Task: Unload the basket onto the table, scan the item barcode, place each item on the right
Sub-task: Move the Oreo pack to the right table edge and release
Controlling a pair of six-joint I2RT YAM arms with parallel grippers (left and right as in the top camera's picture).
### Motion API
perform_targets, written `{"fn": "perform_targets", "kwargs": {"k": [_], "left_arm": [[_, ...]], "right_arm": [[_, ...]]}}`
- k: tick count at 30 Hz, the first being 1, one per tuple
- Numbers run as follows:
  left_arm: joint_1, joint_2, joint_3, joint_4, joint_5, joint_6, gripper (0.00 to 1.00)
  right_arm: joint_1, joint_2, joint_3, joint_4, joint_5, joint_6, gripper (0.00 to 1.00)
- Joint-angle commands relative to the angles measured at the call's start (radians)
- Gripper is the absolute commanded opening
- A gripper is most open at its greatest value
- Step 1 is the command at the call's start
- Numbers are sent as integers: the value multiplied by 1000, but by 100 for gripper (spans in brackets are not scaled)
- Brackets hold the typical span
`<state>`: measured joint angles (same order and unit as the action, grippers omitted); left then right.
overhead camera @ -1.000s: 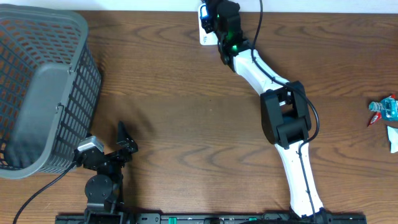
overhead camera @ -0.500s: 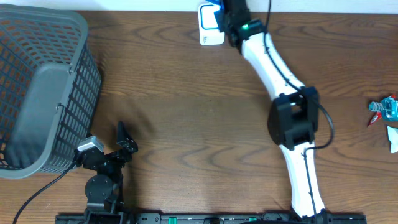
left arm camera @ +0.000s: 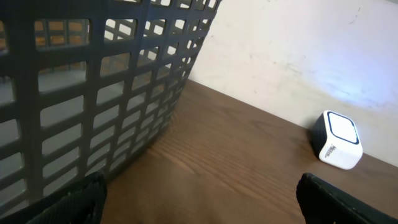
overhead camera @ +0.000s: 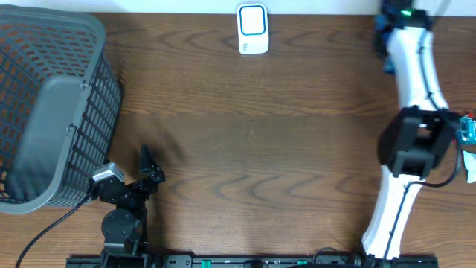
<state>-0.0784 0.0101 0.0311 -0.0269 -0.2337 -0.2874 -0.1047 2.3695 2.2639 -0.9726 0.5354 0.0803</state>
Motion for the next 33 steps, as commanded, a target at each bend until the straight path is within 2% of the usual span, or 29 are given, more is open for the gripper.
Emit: {"fn": "perform_targets", "kwargs": {"k": [1, 9, 17, 18, 19, 20, 25, 33], "left_arm": [[5, -6, -27, -21, 2, 6, 98], [5, -6, -27, -21, 2, 6, 98], [5, -6, -27, -21, 2, 6, 98], [5, -6, -27, -21, 2, 6, 98], [5, -6, -27, -21, 2, 6, 98], [5, -6, -27, -21, 2, 6, 98], [5, -6, -27, -21, 2, 6, 98], [5, -6, -27, -21, 2, 6, 98]], "right_arm": [[-66, -27, -77, -7, 27, 105, 1], [-204, -27, -309, 63, 17, 141, 1], [-270, -57, -323, -13, 149, 212, 1], [-274, -65, -323, -21, 153, 199, 28], [-277, -73, -323, -32, 157, 191, 86], [-278, -83, -323, -40, 165, 192, 99], [-257, -200, -323, -40, 60, 192, 99], [-177, -567, -322, -51, -172, 192, 99]]}}
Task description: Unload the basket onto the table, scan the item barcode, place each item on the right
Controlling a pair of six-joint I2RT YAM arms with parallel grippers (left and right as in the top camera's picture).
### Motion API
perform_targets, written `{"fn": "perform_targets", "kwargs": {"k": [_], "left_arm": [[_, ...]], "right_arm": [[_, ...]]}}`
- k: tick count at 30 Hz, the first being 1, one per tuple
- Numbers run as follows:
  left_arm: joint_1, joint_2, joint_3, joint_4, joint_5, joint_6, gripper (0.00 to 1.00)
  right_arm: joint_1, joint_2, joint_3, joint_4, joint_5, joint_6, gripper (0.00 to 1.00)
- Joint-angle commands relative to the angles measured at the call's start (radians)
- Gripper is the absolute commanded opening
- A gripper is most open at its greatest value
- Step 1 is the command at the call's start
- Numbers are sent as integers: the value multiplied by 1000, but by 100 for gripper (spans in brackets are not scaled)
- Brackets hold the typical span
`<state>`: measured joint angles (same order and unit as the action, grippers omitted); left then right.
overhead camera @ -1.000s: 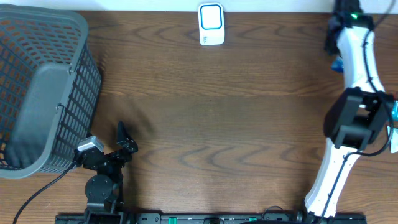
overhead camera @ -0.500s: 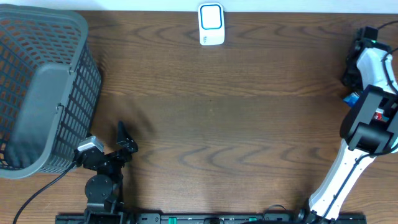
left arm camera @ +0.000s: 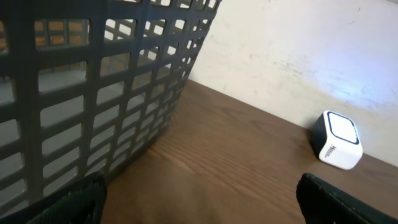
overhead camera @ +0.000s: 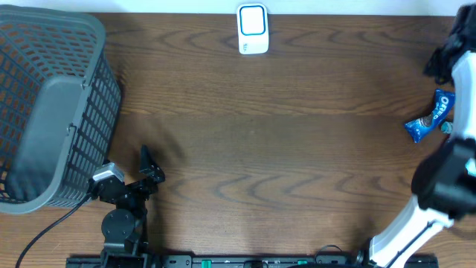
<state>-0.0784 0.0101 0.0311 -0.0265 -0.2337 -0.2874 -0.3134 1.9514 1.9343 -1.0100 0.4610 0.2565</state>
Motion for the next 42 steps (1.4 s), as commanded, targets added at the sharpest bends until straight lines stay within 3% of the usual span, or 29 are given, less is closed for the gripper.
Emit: {"fn": "perform_targets", "kwargs": {"k": [1, 11, 32, 37, 42], "left_arm": [[5, -6, -27, -21, 2, 6, 98], [5, -6, -27, -21, 2, 6, 98], [5, -6, -27, -21, 2, 6, 98], [5, -6, -27, -21, 2, 6, 98], [5, -6, -27, -21, 2, 6, 98]], "right_arm": [[41, -200, 8, -24, -111, 16, 99], [59, -546, 8, -27, -130, 16, 99], [64, -935, -32, -61, -128, 25, 99], [134, -1131, -258, 160, -128, 27, 99], [172, -1386, -648, 466, -212, 28, 99]]}}
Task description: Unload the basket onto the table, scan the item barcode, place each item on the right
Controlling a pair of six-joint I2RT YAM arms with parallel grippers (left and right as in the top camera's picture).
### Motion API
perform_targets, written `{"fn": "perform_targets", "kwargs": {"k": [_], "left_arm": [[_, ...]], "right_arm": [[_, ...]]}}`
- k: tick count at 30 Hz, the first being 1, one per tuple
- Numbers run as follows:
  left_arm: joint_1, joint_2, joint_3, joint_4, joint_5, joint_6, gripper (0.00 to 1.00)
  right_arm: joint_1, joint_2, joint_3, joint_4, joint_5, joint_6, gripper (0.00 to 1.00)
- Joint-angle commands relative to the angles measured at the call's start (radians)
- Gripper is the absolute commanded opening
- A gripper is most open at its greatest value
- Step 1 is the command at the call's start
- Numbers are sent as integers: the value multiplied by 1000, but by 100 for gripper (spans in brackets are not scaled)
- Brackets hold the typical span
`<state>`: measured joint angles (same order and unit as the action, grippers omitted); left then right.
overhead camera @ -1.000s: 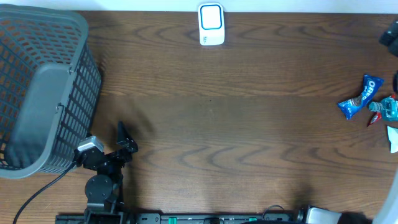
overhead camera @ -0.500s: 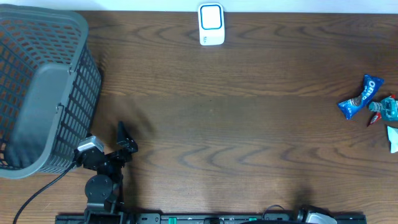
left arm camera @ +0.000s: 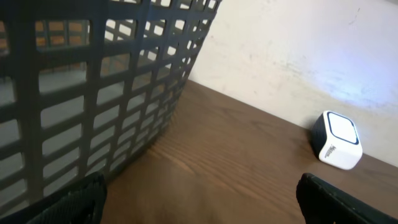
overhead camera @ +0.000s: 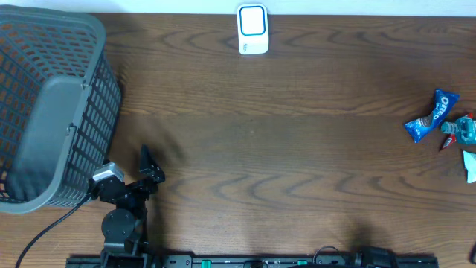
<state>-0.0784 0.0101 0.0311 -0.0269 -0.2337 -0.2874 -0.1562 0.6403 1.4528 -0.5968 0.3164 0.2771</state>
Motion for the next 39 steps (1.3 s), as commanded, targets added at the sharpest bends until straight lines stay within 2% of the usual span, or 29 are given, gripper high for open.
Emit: {"fn": "perform_targets", "kwargs": {"k": [1, 5, 7, 12, 18, 23, 30, 36, 39], "left_arm": [[5, -6, -27, -21, 2, 6, 98], [5, -6, -27, -21, 2, 6, 98], [5, -6, -27, -21, 2, 6, 98], [5, -6, -27, -21, 2, 6, 98], [5, -6, -27, -21, 2, 6, 98], [5, -6, -27, -21, 2, 6, 98], [5, -6, -27, -21, 2, 6, 98], [5, -6, -27, -21, 2, 6, 98], [5, -6, -27, -21, 2, 6, 98]], "right_arm": [[15, -128, -251, 119, -101, 8, 99], [15, -328, -571, 380, -195, 7, 99], [15, -395, -685, 449, -201, 15, 99], [15, -523, -941, 588, -246, 15, 99], [38, -609, -1167, 687, -224, 14, 99], [50, -635, -1323, 734, -190, 14, 99], [55, -635, -1445, 785, -161, -28, 99], [73, -635, -1447, 698, -172, -160, 99], [84, -635, -1447, 631, -172, -179, 99]]}}
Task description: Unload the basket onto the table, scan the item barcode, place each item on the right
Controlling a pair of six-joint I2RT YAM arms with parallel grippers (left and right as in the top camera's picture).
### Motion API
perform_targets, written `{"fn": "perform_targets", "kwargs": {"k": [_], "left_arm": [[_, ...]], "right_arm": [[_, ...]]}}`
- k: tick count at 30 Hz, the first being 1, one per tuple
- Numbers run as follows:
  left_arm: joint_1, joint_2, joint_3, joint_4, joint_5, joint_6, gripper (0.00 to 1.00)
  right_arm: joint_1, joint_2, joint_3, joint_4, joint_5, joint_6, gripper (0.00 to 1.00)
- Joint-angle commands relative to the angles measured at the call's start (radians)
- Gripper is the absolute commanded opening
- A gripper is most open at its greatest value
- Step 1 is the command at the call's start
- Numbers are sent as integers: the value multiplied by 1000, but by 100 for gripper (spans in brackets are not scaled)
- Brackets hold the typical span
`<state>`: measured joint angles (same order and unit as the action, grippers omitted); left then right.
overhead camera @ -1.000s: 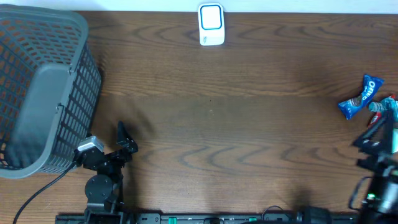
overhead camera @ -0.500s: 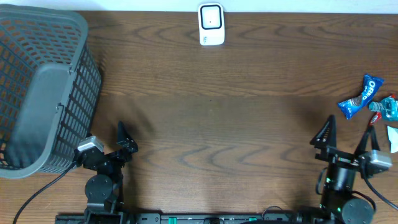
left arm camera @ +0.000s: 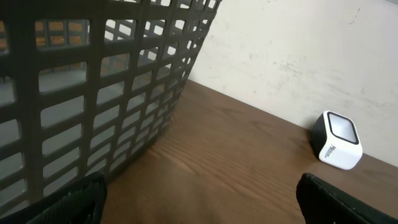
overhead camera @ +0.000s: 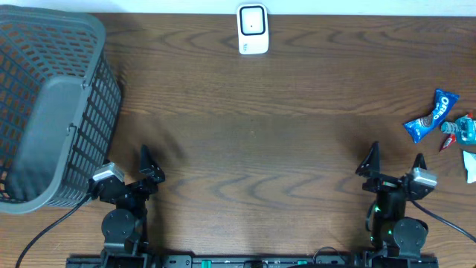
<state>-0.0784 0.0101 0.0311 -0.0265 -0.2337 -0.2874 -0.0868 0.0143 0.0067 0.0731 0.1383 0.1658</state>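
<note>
The white barcode scanner (overhead camera: pixel 253 30) stands at the table's far edge in the middle and also shows as a scanner (left arm camera: pixel 337 140) at the right of the left wrist view. A blue Oreo packet (overhead camera: pixel 431 117) lies at the right edge beside a teal packet (overhead camera: pixel 462 129) and a white item (overhead camera: pixel 471 165). My left gripper (overhead camera: pixel 151 165) rests at the front left by the basket. It stands open (left arm camera: pixel 202 190) over bare wood. My right gripper (overhead camera: pixel 395 156) sits at the front right, open and holding nothing, a little short of the packets.
A large grey mesh basket (overhead camera: pixel 52 104) fills the left side, and its basket wall (left arm camera: pixel 93 93) looms close in the left wrist view. A pale wall runs behind the table's far edge. Both arm bases sit on the front rail.
The right arm, out of the overhead view before, now sits folded at the front right with its gripper open. The scanner's blue glow has gone. Left arm and packets are unchanged.
The right arm first reached along the right side, covering the packets. Then it stood at the right edge with the Oreo packet lying in view. Then it was gone from view with three items showing. Now it rests at the front right. The left arm never moved.
</note>
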Motion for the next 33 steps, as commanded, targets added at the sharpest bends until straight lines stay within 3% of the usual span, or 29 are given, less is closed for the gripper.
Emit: {"fn": "perform_targets", "kwargs": {"k": [1, 4, 28, 33], "left_arm": [[5, -6, -27, -21, 2, 6, 98], [5, -6, -27, -21, 2, 6, 98], [5, -6, -27, -21, 2, 7, 98], [4, -7, -27, -21, -14, 84, 98]], "right_arm": [[17, -9, -1, -66, 6, -67, 99], [17, -8, -1, -135, 2, -67, 99], [16, -8, -1, -134, 2, -67, 99], [16, -8, -1, -134, 2, -67, 99]]}}
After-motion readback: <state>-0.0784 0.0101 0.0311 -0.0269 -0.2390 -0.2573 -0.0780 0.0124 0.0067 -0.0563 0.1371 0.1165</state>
